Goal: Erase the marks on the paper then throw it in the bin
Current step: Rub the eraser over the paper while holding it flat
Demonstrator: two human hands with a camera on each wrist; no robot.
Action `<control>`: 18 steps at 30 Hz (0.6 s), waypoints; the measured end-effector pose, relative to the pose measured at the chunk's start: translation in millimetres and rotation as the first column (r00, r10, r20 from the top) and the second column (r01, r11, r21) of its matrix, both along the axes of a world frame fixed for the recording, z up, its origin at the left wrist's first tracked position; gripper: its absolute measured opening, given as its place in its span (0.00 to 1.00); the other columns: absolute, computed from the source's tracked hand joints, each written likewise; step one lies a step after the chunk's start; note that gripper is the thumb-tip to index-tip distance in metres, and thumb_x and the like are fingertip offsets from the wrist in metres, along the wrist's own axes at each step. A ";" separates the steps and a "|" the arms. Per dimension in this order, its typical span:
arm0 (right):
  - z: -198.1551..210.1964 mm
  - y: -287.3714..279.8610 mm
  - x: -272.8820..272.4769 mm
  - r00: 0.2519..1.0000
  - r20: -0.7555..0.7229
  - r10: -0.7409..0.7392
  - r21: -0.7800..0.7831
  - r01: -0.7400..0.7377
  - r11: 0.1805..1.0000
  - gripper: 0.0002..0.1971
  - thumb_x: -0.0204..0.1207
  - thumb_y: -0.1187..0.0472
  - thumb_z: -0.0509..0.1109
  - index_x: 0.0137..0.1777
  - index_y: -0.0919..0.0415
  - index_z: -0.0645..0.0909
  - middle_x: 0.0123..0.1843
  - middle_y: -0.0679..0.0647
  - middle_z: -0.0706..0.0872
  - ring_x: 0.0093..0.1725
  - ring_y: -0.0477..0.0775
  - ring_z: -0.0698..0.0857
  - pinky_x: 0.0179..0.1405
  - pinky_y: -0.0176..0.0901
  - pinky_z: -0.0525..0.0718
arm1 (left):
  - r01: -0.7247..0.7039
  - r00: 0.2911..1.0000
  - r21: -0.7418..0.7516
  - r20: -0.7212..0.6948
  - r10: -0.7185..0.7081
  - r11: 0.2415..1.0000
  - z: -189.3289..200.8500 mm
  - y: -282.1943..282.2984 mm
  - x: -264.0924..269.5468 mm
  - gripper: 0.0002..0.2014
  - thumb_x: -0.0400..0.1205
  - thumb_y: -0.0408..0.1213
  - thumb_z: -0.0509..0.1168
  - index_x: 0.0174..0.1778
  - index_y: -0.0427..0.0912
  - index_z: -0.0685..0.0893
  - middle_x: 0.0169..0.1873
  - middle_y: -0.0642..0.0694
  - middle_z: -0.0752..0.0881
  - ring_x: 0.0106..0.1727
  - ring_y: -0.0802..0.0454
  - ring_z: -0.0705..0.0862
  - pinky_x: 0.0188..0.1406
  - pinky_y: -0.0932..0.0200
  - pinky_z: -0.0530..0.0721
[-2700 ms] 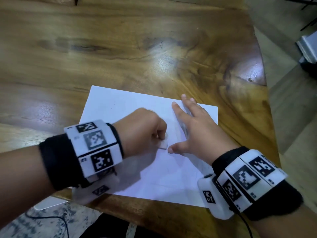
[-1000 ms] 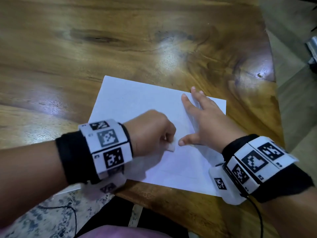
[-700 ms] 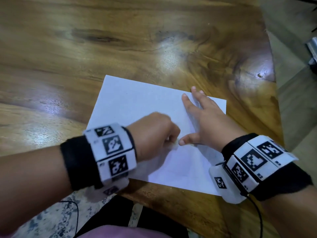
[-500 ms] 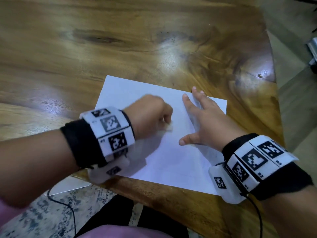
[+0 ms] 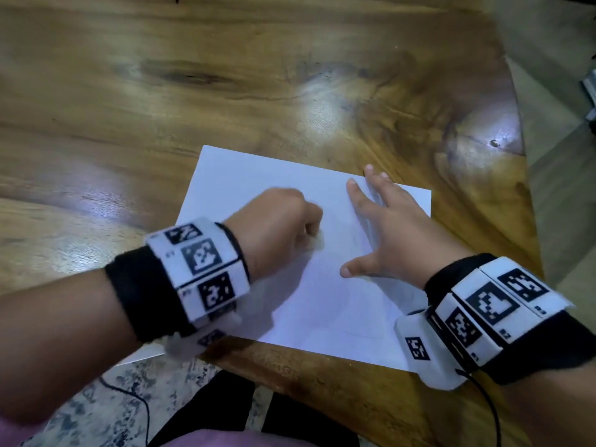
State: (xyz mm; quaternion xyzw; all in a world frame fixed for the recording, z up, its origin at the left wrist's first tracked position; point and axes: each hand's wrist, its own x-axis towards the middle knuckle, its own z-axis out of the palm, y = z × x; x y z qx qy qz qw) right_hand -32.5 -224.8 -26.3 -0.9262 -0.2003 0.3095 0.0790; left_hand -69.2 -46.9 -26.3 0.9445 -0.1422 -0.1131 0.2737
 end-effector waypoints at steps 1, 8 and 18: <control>-0.2 -0.2 0.1 1.000 0.001 0.002 0.001 -0.002 1.000 0.62 0.59 0.39 0.79 0.82 0.46 0.37 0.82 0.45 0.28 0.82 0.47 0.33 0.82 0.46 0.48 | 0.036 0.999 -0.018 -0.018 -0.036 0.999 -0.5 0.6 -11.8 0.04 0.73 0.36 0.68 0.32 0.43 0.83 0.31 0.49 0.75 0.35 0.45 0.78 0.35 0.59 0.69; 0.4 -0.2 -0.4 1.000 0.000 0.005 -0.003 -0.005 1.000 0.62 0.59 0.39 0.78 0.82 0.46 0.37 0.82 0.46 0.28 0.82 0.47 0.32 0.80 0.44 0.45 | 0.139 0.968 -0.058 -0.203 -0.148 0.989 -0.2 4.0 -36.0 0.02 0.73 0.36 0.68 0.37 0.46 0.87 0.34 0.51 0.76 0.40 0.48 0.82 0.39 0.62 0.72; 2.3 1.1 -0.7 1.000 -0.001 0.006 -0.012 -0.006 1.000 0.62 0.60 0.40 0.79 0.82 0.47 0.37 0.83 0.47 0.29 0.82 0.48 0.33 0.80 0.43 0.44 | 0.138 0.957 -0.127 -0.240 -0.165 0.982 -4.1 7.4 -65.4 0.05 0.71 0.40 0.68 0.30 0.46 0.82 0.31 0.51 0.78 0.32 0.58 0.78 0.33 0.68 0.71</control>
